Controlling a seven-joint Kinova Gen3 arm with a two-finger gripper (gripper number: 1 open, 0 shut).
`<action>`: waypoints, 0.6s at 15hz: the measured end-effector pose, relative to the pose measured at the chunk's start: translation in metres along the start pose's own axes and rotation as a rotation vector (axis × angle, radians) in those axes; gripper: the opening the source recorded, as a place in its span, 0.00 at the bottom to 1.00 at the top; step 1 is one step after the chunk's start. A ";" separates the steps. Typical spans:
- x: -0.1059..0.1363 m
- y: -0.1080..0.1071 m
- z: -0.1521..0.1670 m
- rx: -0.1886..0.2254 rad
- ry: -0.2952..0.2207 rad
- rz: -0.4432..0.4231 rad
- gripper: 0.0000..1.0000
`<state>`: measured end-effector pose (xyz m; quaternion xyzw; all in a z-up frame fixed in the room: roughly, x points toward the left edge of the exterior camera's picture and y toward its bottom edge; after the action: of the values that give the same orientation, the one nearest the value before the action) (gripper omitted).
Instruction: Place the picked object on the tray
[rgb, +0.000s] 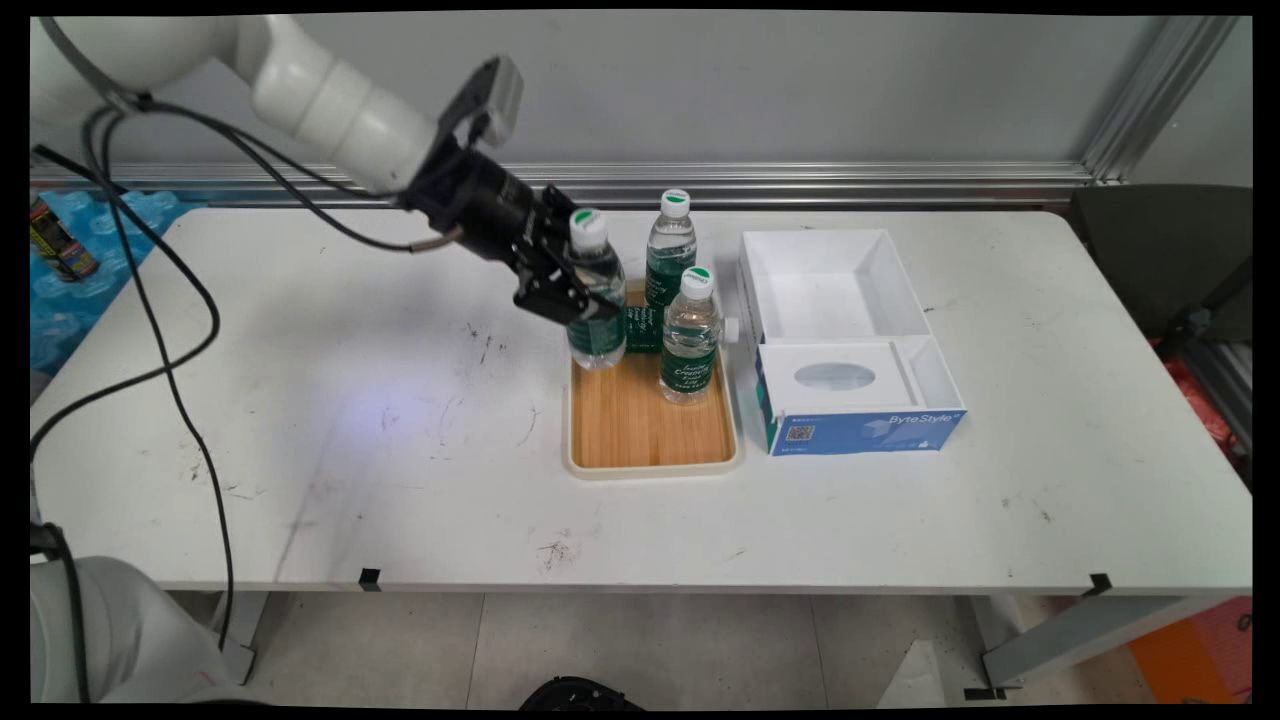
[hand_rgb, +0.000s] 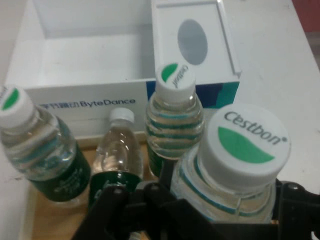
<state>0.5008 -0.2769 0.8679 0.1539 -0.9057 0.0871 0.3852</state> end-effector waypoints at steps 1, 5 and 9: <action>-0.005 0.002 0.007 -0.005 -0.001 0.002 0.00; -0.018 0.006 0.030 -0.018 -0.006 0.012 0.00; -0.029 0.007 0.051 -0.023 -0.013 0.023 0.00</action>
<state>0.4831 -0.2787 0.8113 0.1396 -0.9109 0.0799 0.3801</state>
